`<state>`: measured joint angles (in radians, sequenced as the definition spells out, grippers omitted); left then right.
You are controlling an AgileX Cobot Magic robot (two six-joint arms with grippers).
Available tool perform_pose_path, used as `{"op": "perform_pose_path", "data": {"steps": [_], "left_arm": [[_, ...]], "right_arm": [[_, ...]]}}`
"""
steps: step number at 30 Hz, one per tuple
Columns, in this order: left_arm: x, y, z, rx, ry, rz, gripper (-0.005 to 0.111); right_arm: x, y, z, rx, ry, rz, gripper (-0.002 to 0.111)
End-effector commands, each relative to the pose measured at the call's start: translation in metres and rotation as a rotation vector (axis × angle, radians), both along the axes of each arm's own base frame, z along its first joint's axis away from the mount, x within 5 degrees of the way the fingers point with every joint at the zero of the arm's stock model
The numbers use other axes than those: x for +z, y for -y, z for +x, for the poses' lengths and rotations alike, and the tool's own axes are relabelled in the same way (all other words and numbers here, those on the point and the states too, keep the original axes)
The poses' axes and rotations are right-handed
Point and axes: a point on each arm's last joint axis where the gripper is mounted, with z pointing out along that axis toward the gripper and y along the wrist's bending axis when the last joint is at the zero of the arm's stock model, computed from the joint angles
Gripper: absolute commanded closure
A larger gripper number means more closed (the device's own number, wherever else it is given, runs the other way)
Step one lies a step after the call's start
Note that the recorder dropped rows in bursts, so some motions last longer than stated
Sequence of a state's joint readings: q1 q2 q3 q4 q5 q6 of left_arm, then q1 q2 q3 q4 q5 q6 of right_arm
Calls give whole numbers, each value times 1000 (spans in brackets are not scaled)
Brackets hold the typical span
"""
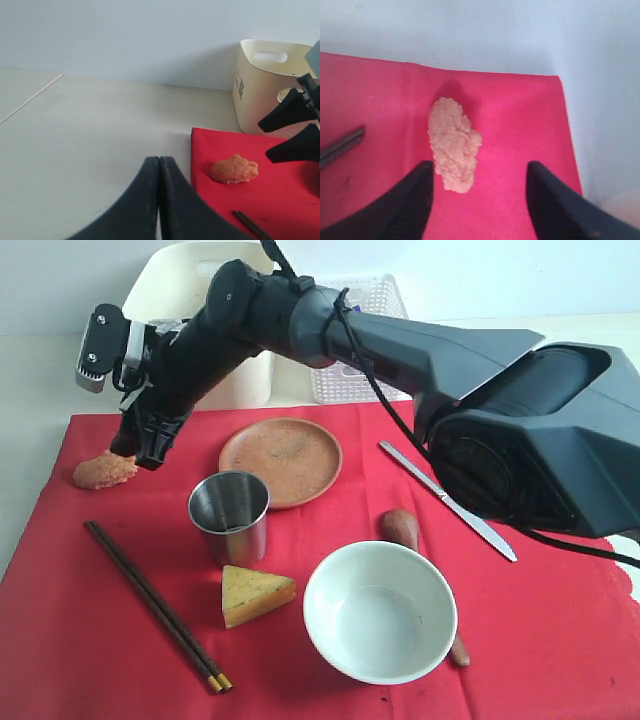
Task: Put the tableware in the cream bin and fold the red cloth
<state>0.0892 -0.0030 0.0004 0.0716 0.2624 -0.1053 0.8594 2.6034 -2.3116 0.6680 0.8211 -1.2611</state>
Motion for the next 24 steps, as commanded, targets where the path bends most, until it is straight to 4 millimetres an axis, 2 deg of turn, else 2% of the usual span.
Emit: {"op": "perform_pose_path", "data": {"steps": [1, 4, 7, 10, 20, 24], "left_arm": [[0, 0, 0, 3, 2, -3, 105], [0, 0, 0, 3, 2, -3, 105], [0, 0, 0, 3, 2, -3, 105], [0, 0, 0, 3, 2, -3, 105], [0, 0, 0, 3, 2, -3, 105], [0, 0, 0, 3, 2, -3, 105]], "right_arm": [[-17, -5, -6, 20, -99, 44, 28], [-27, -8, -8, 27, -139, 81, 28], [-46, -9, -7, 14, -151, 75, 29], [-53, -10, -6, 1, -155, 74, 30], [-54, -9, -5, 23, -126, 80, 30], [-55, -8, -5, 35, -107, 58, 36]]}}
